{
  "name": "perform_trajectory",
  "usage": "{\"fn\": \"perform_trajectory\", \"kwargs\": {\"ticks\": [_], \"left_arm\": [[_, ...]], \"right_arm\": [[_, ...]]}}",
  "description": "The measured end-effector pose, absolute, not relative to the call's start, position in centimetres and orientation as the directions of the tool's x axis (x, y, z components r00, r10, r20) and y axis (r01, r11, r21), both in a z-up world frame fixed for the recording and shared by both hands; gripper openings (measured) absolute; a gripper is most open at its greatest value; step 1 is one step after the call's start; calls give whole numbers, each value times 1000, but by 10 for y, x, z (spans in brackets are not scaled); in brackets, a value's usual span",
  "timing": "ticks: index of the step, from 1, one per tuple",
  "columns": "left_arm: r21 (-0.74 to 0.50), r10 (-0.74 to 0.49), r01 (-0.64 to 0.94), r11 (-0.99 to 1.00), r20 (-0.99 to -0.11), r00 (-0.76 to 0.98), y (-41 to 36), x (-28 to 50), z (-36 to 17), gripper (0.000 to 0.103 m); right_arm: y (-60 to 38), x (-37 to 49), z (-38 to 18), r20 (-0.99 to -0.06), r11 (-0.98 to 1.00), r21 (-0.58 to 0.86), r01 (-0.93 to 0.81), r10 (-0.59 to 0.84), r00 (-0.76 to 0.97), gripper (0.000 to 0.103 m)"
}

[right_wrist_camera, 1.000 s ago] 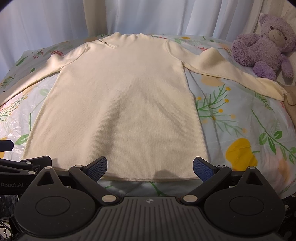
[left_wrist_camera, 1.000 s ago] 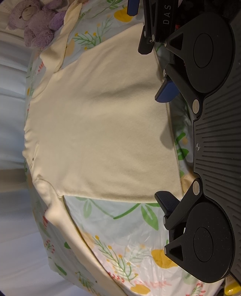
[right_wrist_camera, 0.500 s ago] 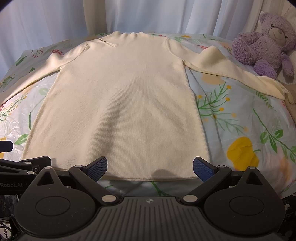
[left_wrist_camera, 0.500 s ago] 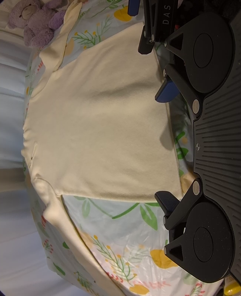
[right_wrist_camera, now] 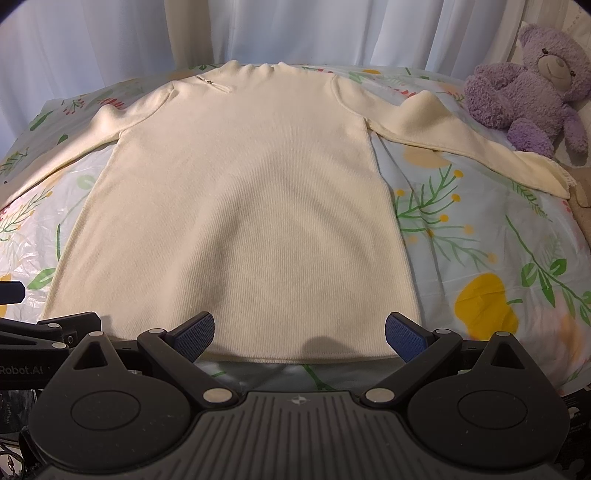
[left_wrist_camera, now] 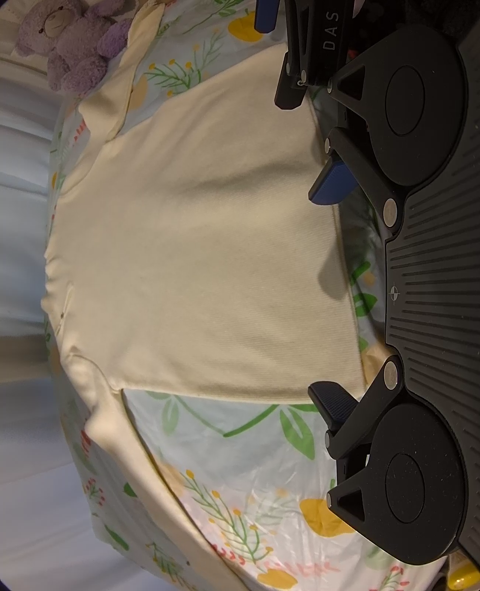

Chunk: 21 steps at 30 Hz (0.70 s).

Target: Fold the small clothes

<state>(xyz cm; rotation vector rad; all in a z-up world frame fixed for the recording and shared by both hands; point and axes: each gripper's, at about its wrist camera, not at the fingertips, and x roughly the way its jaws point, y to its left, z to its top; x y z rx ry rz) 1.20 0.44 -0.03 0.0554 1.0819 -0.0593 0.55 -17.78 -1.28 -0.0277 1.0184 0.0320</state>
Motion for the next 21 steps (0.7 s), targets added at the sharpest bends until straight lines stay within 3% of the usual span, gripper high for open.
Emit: {"fn": "perform_trajectory", "kwargs": {"ticks": [21], "left_arm": [[14, -21, 73, 997, -892, 453, 3, 15, -2, 103]], "right_arm": [[-179, 9, -16, -858, 999, -1, -40, 19, 513, 99]]}}
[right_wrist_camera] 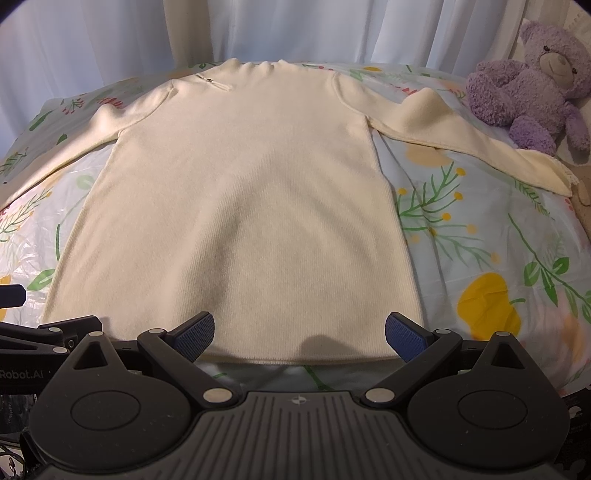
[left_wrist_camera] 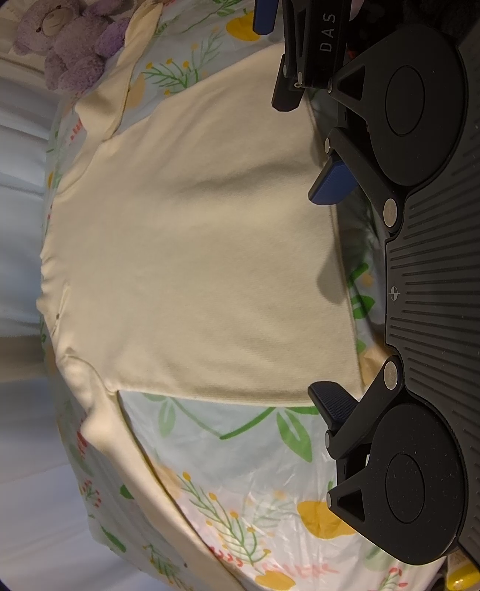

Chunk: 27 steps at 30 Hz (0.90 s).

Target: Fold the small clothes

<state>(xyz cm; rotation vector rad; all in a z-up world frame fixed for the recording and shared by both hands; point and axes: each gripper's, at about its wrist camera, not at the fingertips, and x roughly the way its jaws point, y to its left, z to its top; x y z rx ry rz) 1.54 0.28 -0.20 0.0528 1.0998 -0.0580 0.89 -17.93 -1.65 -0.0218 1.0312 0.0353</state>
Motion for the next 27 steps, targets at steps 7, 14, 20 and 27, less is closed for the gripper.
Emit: {"fn": "perform_trajectory", "kwargs": {"ticks": [7, 14, 20, 27], "left_arm": [[7, -26, 73, 997, -896, 443, 2, 17, -3, 103], [6, -29, 78, 997, -900, 434, 0, 19, -5, 103], [5, -29, 80, 997, -907, 420, -1, 23, -7, 103], [12, -24, 85, 996, -912, 409, -3, 29, -9, 103]], "right_arm": [[-181, 10, -18, -864, 999, 3, -37, 21, 503, 99], [-183, 12, -21, -871, 999, 11, -35, 26, 490, 99], [-186, 15, -24, -879, 999, 20, -32, 33, 477, 99], [-188, 21, -26, -883, 999, 28, -25, 36, 468, 99]]}}
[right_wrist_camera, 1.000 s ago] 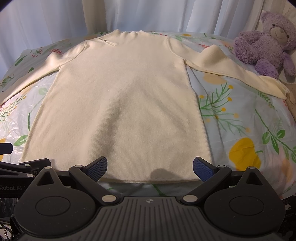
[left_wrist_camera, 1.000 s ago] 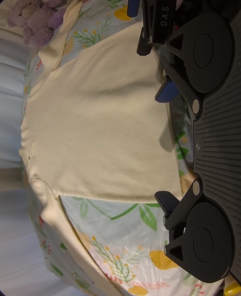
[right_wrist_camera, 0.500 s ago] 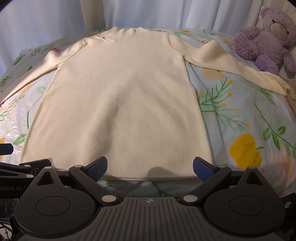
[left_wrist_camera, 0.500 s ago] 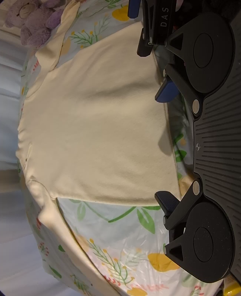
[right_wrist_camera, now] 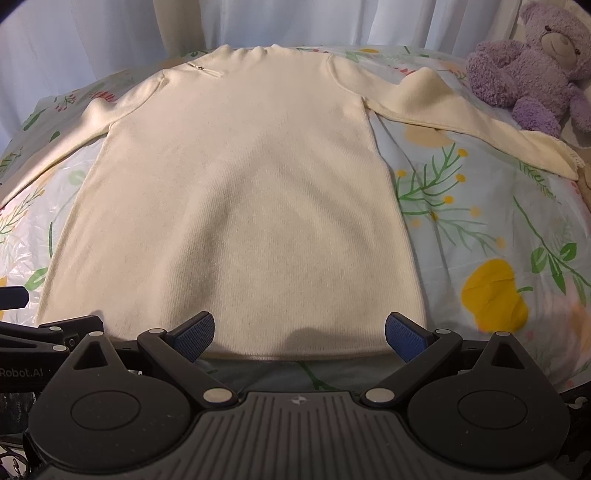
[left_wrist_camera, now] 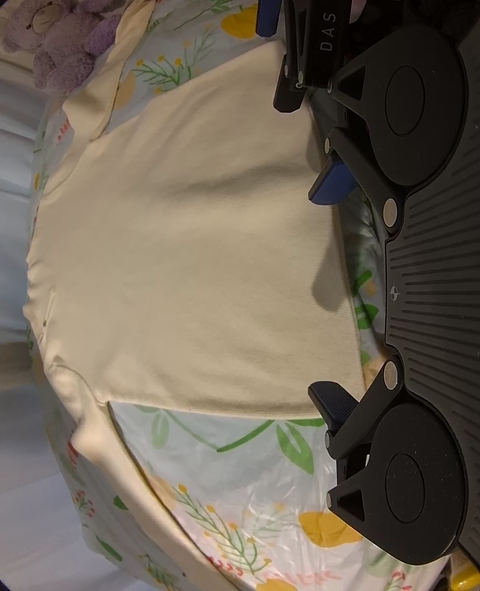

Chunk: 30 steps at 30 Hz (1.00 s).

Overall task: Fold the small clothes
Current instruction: 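Grasp the sleeve cuff nearest the right tool with the right gripper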

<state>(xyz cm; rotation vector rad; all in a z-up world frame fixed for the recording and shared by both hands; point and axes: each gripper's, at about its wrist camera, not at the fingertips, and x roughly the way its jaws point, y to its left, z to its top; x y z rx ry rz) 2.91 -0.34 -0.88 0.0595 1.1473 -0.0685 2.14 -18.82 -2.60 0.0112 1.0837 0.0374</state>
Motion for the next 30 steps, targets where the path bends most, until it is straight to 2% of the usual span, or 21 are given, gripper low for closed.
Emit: {"fn": "perform_trajectory", "kwargs": {"ticks": [14, 18, 22, 23, 26, 28, 30], "left_arm": [[15, -24, 94, 995, -919, 394, -5, 39, -11, 103], [3, -31, 86, 996, -918, 395, -3, 49, -12, 103], [-9, -31, 53, 999, -898, 439, -2, 67, -12, 103], [-7, -22, 33, 999, -887, 462, -2, 74, -12, 103], [2, 12, -21, 1000, -856, 516, -1, 94, -16, 103], [1, 29, -52, 999, -835, 550, 0, 108, -18, 103], [-10, 43, -88, 996, -814, 579, 0, 123, -21, 103]], "right_arm": [[-192, 35, -26, -881, 998, 61, -32, 69, 467, 99], [-217, 41, -21, -806, 977, 210, -22, 186, 562, 99], [-284, 49, -21, -520, 884, 467, 31, 246, 818, 99], [-299, 60, -25, -526, 867, 496, 51, 254, 812, 99], [-346, 95, -41, -620, 812, 548, 203, 232, 749, 99], [-390, 107, -56, -606, 726, 615, 308, 185, 774, 99], [-429, 117, -66, -593, 686, 621, 380, 93, 800, 99]]}}
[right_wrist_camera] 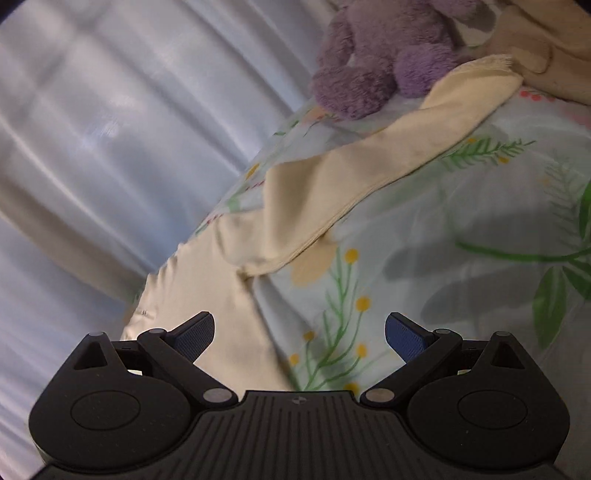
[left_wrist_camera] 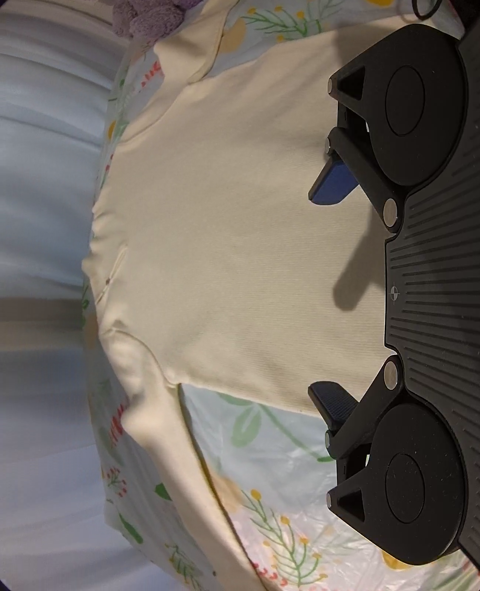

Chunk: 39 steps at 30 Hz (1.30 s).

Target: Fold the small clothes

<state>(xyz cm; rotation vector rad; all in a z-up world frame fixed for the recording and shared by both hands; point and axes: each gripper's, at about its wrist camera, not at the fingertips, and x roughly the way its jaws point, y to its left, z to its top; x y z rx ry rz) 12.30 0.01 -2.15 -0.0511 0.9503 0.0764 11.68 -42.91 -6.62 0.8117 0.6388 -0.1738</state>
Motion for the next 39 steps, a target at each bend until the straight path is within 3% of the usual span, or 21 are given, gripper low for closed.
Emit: {"fn": "perform_trajectory", "kwargs": {"ticks": [3, 5, 7, 10, 17, 21, 25, 29, 34, 36, 39], "left_arm": [[-56, 32, -127, 990, -799, 600, 2, 142, -30, 103], [-84, 27, -154, 985, -796, 604, 3, 154, -37, 103], [-99, 30, -183, 978, -802, 597, 3, 167, -45, 103], [-110, 41, -220, 969, -810, 585, 0, 182, -55, 103], [-105, 57, -252, 962, -826, 561, -4, 195, -67, 103], [-97, 60, -251, 963, -832, 551, -4, 201, -68, 103], [-104, 40, -227, 968, -834, 551, -1, 202, -68, 103], [-213, -55, -206, 955, -811, 582, 12, 201, -62, 103], [-422, -244, -133, 897, -722, 647, 24, 223, -40, 103], [-457, -304, -61, 887, -679, 669, 19, 236, -30, 103], [-502, -397, 35, 864, -639, 659, 10, 254, -26, 103]], "right_arm": [[-487, 133, -78, -586, 631, 621, 465, -21, 810, 99], [-522, 142, -86, -568, 582, 642, 499, -76, 819, 94], [-553, 151, -93, -558, 534, 663, 525, -115, 822, 70], [-586, 165, -110, -575, 474, 672, 569, -150, 804, 41], [-610, 179, -126, -565, 443, 663, 603, -231, 792, 34], [-613, 187, -128, -569, 495, 618, 611, -253, 782, 7], [-590, 191, -108, -548, 598, 507, 620, -332, 768, 6], [-520, 196, -59, -415, 787, 413, 458, -285, 864, 6], [-386, 206, -16, -292, 946, 324, 17, 83, 953, 6], [-334, 212, -19, -314, 938, 313, -149, 251, 916, 8], [-279, 220, -39, -434, 889, 347, -300, 436, 788, 25]]}}
